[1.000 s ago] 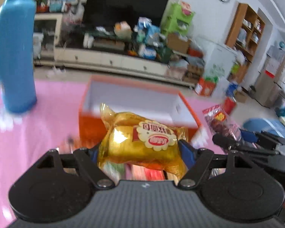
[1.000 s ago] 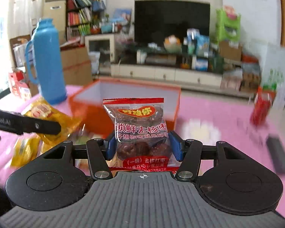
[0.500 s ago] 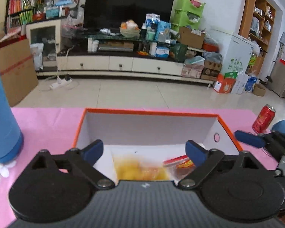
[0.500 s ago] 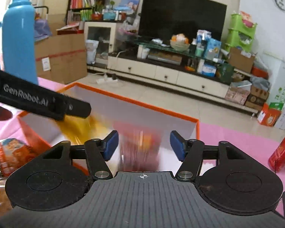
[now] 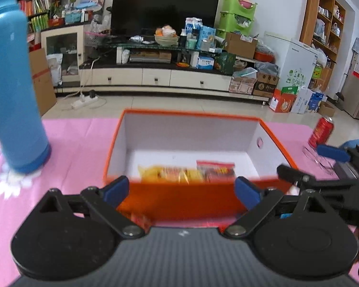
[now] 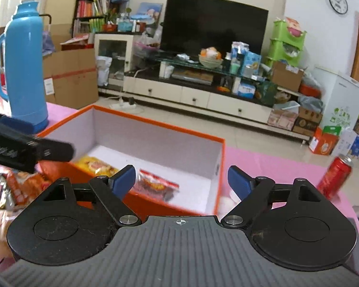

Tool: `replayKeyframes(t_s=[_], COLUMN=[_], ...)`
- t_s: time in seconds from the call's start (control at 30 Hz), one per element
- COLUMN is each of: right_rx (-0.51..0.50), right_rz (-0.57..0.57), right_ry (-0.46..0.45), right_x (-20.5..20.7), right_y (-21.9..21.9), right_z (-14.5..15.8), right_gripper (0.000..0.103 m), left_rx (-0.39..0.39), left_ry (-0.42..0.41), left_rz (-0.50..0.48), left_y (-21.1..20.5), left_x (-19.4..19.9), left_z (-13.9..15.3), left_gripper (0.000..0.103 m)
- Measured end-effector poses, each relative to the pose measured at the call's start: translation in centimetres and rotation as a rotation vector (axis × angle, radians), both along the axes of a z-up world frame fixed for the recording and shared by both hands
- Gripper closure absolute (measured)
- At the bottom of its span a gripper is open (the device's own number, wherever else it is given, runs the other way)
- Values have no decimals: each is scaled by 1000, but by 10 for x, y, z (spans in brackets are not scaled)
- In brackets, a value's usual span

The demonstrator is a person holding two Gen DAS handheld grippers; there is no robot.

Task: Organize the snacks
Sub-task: 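Open both grippers to drop the packets into the orange box, then grasp clear wafer-stick packet with right gripper while left grasps yellow egg-pie bag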

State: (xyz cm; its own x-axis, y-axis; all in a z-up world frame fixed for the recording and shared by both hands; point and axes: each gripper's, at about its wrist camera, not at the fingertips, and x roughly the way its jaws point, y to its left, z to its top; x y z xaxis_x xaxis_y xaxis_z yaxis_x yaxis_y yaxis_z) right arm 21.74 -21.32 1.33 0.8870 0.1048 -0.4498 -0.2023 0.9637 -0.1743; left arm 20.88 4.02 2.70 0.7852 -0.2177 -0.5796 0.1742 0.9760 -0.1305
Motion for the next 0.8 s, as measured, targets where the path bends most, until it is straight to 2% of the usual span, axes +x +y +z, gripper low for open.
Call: replayKeyframes(t_s=[0.23, 0.3, 0.4, 0.47, 0.53, 0.67, 0.8], right_rx=[21, 33, 99, 169, 163, 154, 174], right_rz=[-45, -49, -66, -66, -37, -30, -49], right_ry=[41, 45, 69, 108, 173, 144, 177], right_x=[-54, -70, -94, -107, -108, -117, -111], right_y=[-23, -30, -47, -58, -60, -65, -68], right_z=[-11, -21, -50, -70, -80, -75, -75], right_gripper=[20, 14, 15, 16, 20, 18, 18], left_rx=[5, 2, 11, 22, 10, -81, -134], left_ry=[43, 63, 100, 105, 110, 104, 127], left_rz=[14, 24, 20, 11, 4, -31, -51], left_y=[4, 6, 3, -3, -9, -20, -37], left_x=[-76, -97, -113, -112, -101, -73, -45], left_z=[-21, -31, -47, -52, -52, -46, -49], left_gripper=[8, 8, 8, 8, 8, 8, 10])
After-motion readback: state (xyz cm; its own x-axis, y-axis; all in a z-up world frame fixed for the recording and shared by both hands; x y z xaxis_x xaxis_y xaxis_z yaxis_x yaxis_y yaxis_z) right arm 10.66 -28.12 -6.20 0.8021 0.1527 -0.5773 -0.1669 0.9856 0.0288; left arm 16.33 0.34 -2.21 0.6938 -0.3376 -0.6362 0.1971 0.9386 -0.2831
